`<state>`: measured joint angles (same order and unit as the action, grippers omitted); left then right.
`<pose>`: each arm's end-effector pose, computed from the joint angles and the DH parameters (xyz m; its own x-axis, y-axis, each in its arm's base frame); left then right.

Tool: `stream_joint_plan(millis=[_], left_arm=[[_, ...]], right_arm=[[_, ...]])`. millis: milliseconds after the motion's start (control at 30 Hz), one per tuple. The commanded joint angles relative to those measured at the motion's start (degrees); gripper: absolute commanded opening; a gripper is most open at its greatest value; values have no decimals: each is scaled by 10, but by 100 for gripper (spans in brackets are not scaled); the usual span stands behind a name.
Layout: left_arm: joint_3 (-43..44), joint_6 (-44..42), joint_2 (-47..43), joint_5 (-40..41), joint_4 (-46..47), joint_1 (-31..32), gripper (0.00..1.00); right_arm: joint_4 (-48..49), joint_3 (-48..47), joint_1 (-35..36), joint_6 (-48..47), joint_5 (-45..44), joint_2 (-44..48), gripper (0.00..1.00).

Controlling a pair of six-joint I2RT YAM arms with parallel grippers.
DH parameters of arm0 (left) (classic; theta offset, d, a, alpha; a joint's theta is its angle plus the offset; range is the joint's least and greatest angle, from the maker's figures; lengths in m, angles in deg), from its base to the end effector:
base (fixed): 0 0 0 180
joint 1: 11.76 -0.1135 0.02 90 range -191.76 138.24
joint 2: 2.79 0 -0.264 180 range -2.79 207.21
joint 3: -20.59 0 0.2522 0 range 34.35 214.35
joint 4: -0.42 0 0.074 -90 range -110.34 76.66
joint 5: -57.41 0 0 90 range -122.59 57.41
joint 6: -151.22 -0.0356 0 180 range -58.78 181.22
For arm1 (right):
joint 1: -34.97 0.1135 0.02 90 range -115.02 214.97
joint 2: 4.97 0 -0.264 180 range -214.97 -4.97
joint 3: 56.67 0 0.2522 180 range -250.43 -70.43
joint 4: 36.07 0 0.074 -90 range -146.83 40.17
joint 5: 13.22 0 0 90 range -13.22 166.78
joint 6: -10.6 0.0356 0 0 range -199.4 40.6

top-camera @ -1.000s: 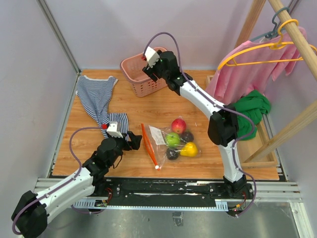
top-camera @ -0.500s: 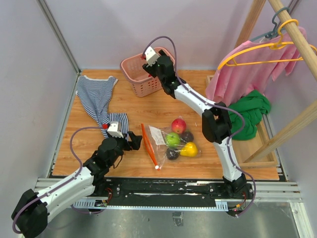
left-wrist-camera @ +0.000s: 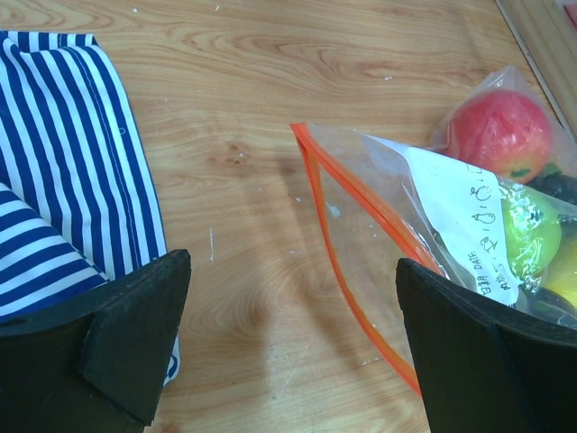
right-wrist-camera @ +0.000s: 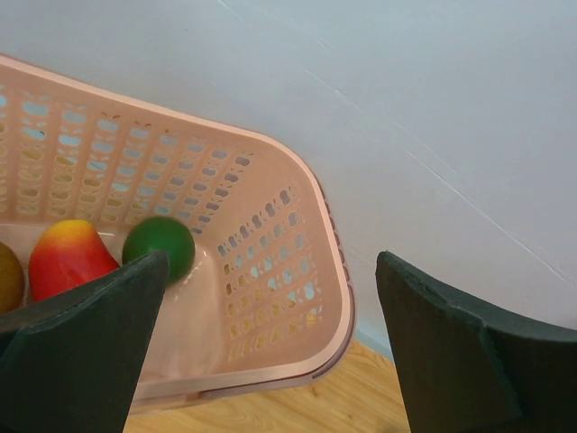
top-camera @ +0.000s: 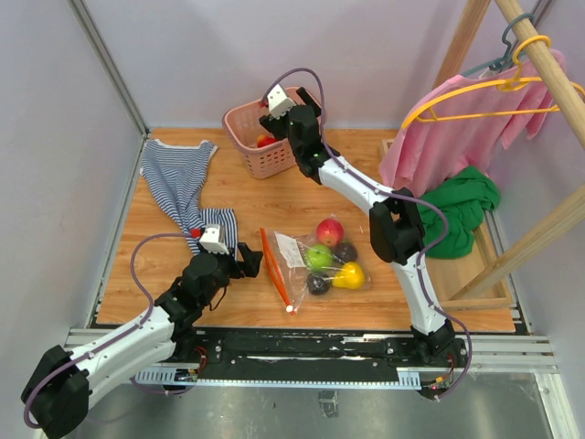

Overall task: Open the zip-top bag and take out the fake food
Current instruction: Place the fake fruit in the bin.

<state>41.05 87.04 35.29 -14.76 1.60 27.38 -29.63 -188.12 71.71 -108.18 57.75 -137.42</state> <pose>0.1279 -0.0900 0.1694 -0.3601 -0.2415 -0.9011 0.2403 0.9093 -0.3397 0.4537 0.3242 0.3141 0.2136 -0.4085 -0.8874 -0.2311 0.8615 -0.4522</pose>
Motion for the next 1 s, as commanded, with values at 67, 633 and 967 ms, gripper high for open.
stream_joint_plan(millis=[67, 633, 967], left_arm=[[10, -6, -20, 3, 18, 2, 99], [33, 126, -302, -87, -193, 2, 99], [74, 158, -295, -108, -244, 2, 93]], right_arm=[[-73, -3, 6, 13, 22, 61, 98], [-488, 176, 6, -13, 543, 358, 99], [-497, 380, 25, 39, 643, 512, 99]])
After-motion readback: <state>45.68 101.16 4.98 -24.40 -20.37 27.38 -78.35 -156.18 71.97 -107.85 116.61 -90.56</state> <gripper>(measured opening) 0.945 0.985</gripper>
